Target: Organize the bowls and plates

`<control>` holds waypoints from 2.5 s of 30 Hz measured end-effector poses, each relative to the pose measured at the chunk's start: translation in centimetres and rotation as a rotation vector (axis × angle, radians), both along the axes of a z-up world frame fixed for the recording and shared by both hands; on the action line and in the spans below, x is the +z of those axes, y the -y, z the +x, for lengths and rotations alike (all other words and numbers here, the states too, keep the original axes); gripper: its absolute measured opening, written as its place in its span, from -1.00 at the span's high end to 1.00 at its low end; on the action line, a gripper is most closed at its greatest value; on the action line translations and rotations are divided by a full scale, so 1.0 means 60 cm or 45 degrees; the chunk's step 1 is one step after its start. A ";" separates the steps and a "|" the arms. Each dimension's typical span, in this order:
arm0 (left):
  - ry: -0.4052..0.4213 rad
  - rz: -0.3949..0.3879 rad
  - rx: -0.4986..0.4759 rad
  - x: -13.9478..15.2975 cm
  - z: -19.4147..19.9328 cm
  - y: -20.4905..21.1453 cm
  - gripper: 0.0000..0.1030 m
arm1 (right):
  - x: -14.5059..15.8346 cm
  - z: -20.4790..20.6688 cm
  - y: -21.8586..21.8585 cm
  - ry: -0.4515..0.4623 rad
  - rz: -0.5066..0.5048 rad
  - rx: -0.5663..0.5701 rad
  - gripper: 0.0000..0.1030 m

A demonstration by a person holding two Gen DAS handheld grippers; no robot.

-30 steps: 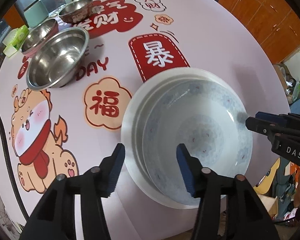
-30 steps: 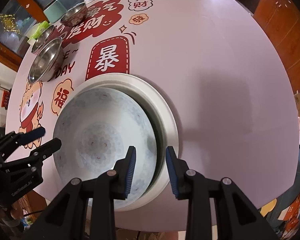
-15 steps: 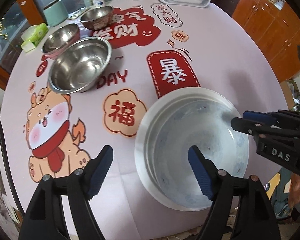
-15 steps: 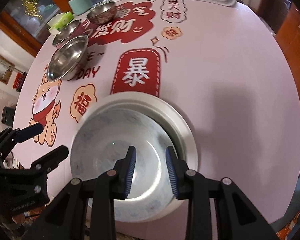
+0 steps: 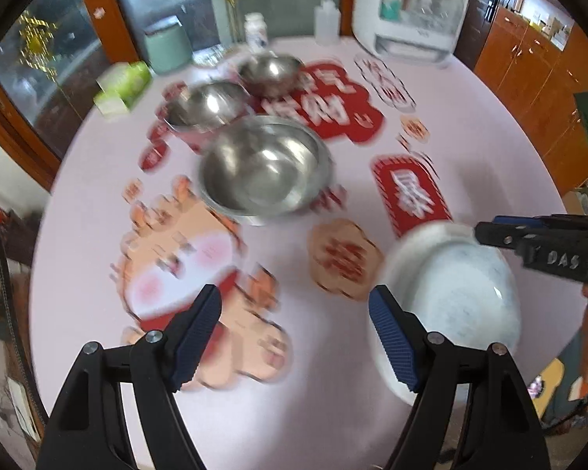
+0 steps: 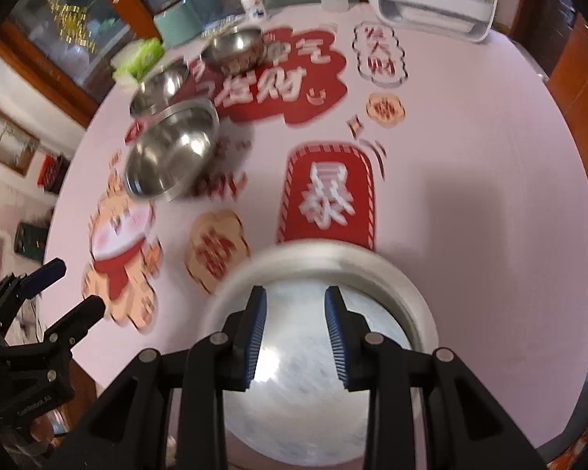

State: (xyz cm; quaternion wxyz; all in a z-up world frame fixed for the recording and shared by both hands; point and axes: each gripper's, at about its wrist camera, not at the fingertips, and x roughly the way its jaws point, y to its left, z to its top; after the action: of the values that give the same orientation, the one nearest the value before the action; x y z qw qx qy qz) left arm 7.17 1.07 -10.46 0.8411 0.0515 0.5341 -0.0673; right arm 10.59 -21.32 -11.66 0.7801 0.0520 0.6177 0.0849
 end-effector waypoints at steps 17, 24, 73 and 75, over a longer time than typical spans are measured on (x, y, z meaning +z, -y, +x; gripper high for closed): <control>0.238 -0.001 0.210 0.037 0.261 -0.252 -0.64 | 0.015 0.193 -0.159 0.126 0.033 -0.197 0.40; 0.029 -0.129 0.192 -0.078 0.292 -0.241 -0.64 | -0.078 0.220 -0.177 -0.020 -0.004 -0.207 0.40; -0.041 -0.344 0.113 -0.058 0.126 -0.227 0.76 | -0.028 0.100 -0.212 0.039 0.093 -0.050 0.82; -0.034 -0.341 0.113 -0.052 0.104 -0.231 0.76 | -0.019 0.081 -0.216 0.044 0.103 -0.026 0.82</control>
State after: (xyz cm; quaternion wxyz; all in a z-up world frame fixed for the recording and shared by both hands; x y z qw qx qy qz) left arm 13.43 14.94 -13.57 0.8355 -0.0858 0.5332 -0.1014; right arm 15.44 -8.33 -12.79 0.7887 0.0882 0.5997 0.1028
